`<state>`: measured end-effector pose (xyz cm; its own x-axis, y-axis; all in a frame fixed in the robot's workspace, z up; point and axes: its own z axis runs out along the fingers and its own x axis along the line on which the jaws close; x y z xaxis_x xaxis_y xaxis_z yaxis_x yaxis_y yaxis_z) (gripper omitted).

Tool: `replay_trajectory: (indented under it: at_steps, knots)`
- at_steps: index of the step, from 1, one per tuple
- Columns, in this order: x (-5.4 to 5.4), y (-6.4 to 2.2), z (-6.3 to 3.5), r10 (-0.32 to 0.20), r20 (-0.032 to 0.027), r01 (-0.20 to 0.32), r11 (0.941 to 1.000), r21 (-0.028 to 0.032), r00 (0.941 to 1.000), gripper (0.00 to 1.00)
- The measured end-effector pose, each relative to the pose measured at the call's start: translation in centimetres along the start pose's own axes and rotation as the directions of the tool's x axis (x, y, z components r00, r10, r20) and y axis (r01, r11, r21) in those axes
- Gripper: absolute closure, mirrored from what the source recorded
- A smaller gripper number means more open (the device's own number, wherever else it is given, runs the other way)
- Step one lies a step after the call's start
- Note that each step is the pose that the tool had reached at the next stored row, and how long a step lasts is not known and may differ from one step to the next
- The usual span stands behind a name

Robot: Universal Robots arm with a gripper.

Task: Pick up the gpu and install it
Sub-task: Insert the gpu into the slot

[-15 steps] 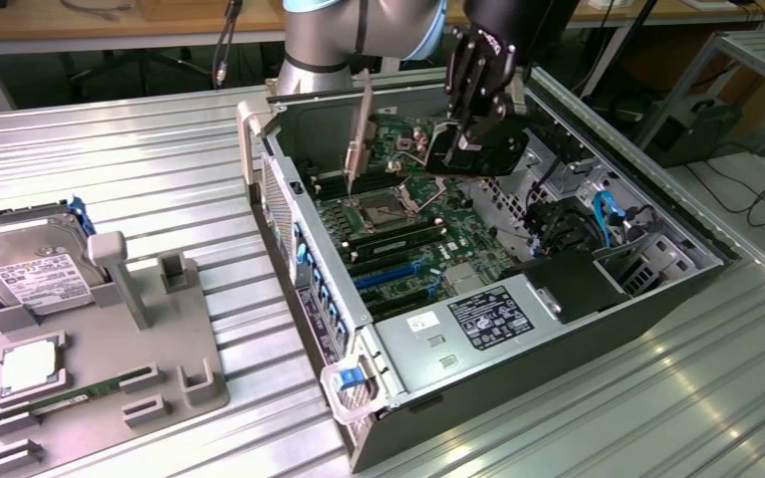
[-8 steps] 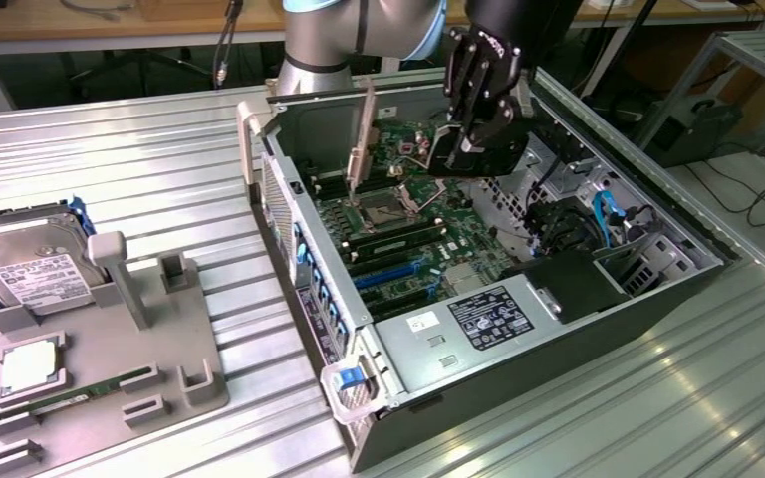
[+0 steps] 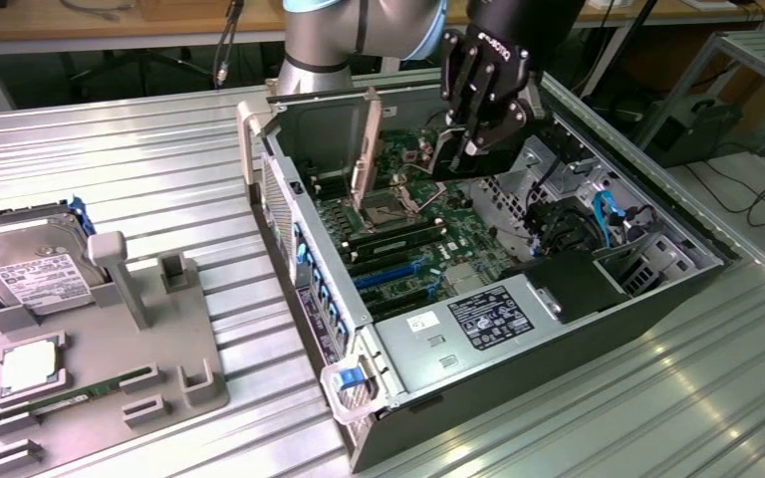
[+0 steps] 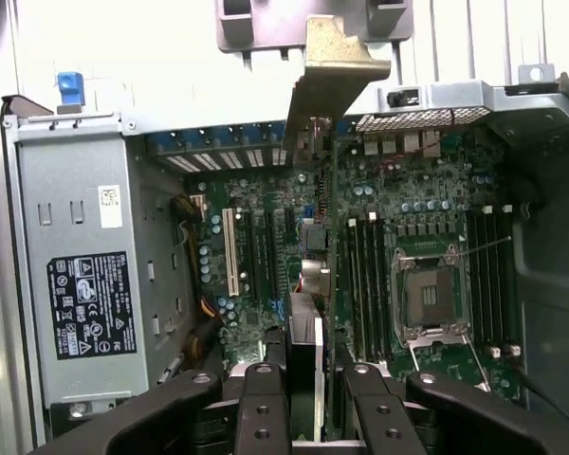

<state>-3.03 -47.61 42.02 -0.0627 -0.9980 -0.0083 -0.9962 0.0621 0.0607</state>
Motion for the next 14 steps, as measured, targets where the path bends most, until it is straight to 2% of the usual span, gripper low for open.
replay_trajectory:
  at_steps: [5, 14]
  knots:
    - [0.02, 0.0, 0.01, -0.044, -0.0027, 0.044, 0.999, -0.0004, 0.999, 0.73]
    - [0.02, 0.0, 0.04, -0.092, -0.0056, 0.092, 0.9957, -0.001, 0.9957, 0.73]
